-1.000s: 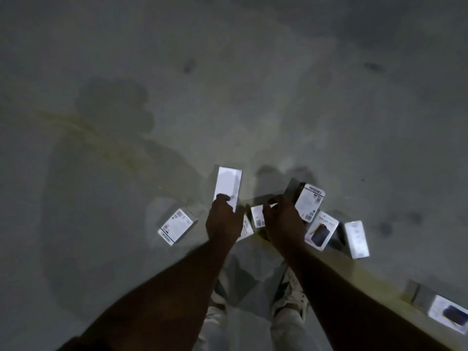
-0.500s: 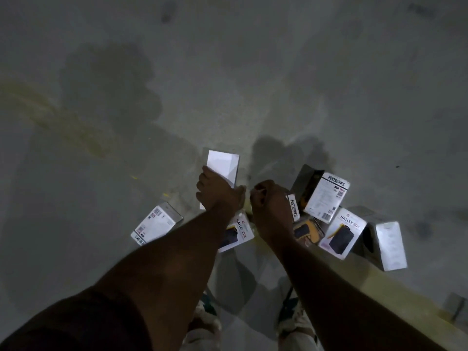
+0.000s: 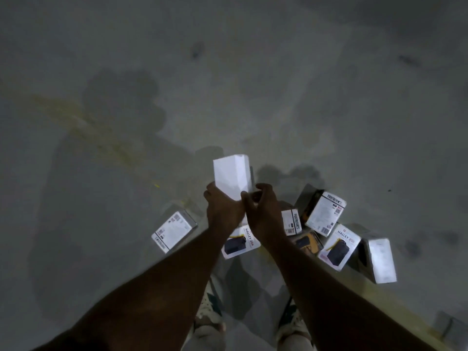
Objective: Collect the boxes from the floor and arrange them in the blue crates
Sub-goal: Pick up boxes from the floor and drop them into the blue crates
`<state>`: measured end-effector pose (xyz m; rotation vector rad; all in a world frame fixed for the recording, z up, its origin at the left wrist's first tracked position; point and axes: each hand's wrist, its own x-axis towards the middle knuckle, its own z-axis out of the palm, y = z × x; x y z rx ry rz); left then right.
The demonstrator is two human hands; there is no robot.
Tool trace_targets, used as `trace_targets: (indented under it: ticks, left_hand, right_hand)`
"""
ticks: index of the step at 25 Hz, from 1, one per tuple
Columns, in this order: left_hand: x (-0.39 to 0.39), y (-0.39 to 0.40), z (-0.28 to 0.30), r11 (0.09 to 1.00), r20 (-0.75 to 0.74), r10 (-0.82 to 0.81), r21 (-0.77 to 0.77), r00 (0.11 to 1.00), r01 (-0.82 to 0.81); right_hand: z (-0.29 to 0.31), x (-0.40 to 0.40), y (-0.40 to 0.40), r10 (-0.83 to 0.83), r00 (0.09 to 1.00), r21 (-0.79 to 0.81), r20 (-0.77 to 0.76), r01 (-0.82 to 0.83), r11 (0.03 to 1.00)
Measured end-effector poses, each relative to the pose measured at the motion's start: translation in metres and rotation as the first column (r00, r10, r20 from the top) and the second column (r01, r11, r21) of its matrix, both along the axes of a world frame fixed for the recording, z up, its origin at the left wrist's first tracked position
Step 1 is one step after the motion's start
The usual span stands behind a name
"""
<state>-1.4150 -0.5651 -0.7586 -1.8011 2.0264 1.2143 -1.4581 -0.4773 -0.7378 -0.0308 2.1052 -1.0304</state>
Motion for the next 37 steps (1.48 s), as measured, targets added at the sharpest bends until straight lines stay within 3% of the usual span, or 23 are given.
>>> trace_targets:
  ticks: [3,6,8,11,13,16,19,24,31,37]
  left_hand:
    - [0.012,0.015,0.054,0.997,-0.145,0.055,0.07,0.988,-0.045]
    - [0.031,0.021,0.14,0.97,-0.36,0.187,0.215,0.914,-0.113]
    - [0.044,0.037,0.164,0.93,-0.382,0.274,0.339,0.883,-0.142]
    - [0.079,0.038,0.285,0.87,-0.388,0.392,0.45,0.834,-0.199]
    - [0.097,0.049,0.324,0.835,-0.368,0.43,0.51,0.825,-0.208]
    - [0.138,0.056,0.429,0.763,-0.414,0.576,0.582,0.705,-0.281]
    - [0.162,0.064,0.49,0.706,-0.443,0.681,0.611,0.583,-0.359]
    - [0.218,0.084,0.563,0.758,-0.54,0.642,0.555,0.545,-0.343]
    - [0.352,0.155,0.638,0.761,-0.643,0.649,0.532,0.407,-0.372]
    - [0.499,0.22,0.679,0.69,-0.681,0.69,0.519,0.244,-0.504]
  right_hand:
    - [0.048,0.004,-0.007,0.011,0.999,-0.031,0.038,-0.01,0.999]
    - [0.134,0.004,-0.002,0.041,0.999,-0.057,-0.008,-0.042,0.997]
    - [0.163,0.012,0.011,0.011,0.998,-0.054,0.057,-0.008,0.999]
    - [0.268,0.017,0.017,0.017,0.991,-0.126,0.135,0.0,0.992]
    - [0.302,0.03,0.028,0.044,0.972,-0.139,0.229,-0.012,0.99]
    - [0.402,0.053,0.031,0.123,0.96,-0.18,0.251,-0.078,0.98]
    - [0.471,0.074,0.025,0.231,0.953,-0.236,0.198,-0.183,0.955]
    - [0.554,0.125,0.044,0.342,0.931,-0.271,0.124,-0.3,0.915]
    - [0.631,0.243,0.094,0.466,0.883,-0.321,0.054,-0.426,0.846]
    - [0.669,0.386,0.117,0.691,0.718,-0.327,0.086,-0.635,0.7]
